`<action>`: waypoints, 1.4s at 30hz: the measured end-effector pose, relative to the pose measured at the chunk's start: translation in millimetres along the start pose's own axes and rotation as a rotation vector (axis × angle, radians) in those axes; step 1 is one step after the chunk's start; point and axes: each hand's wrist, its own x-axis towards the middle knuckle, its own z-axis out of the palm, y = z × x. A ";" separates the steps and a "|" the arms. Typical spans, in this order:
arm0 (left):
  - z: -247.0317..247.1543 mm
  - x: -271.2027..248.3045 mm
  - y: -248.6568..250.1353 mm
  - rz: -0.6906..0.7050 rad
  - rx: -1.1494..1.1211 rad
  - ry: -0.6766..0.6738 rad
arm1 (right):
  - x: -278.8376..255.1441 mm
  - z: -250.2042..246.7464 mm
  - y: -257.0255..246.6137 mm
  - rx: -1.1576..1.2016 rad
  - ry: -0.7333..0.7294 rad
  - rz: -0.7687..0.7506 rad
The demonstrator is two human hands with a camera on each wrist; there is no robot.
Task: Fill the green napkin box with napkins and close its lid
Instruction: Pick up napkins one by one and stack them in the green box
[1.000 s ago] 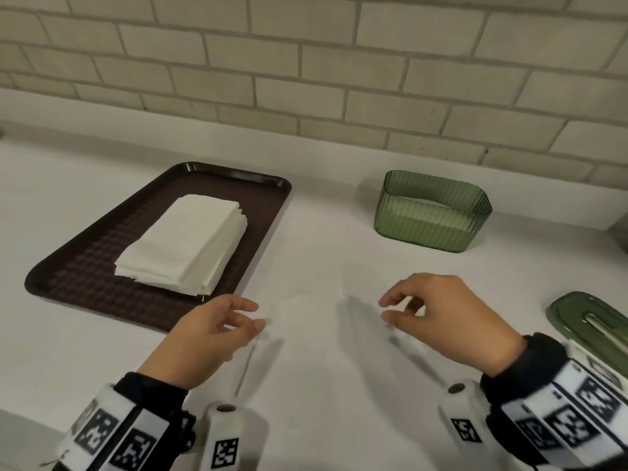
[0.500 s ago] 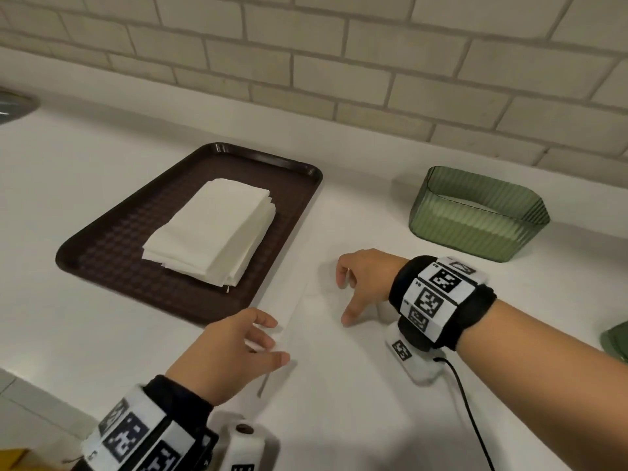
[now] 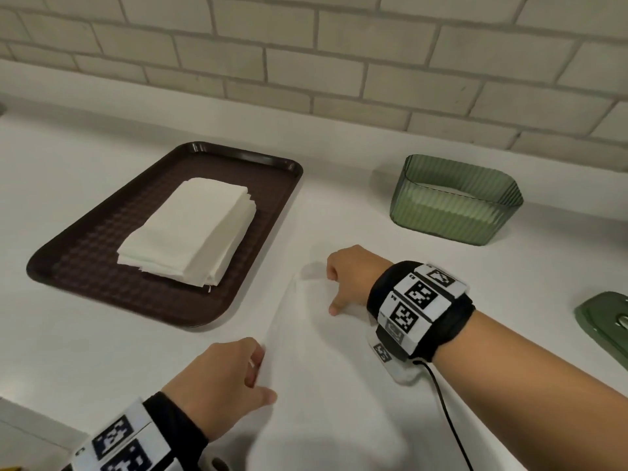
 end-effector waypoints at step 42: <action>-117.1 182.8 119.1 0.304 -0.876 0.266 | -84.0 -57.7 206.2 1.252 0.951 0.376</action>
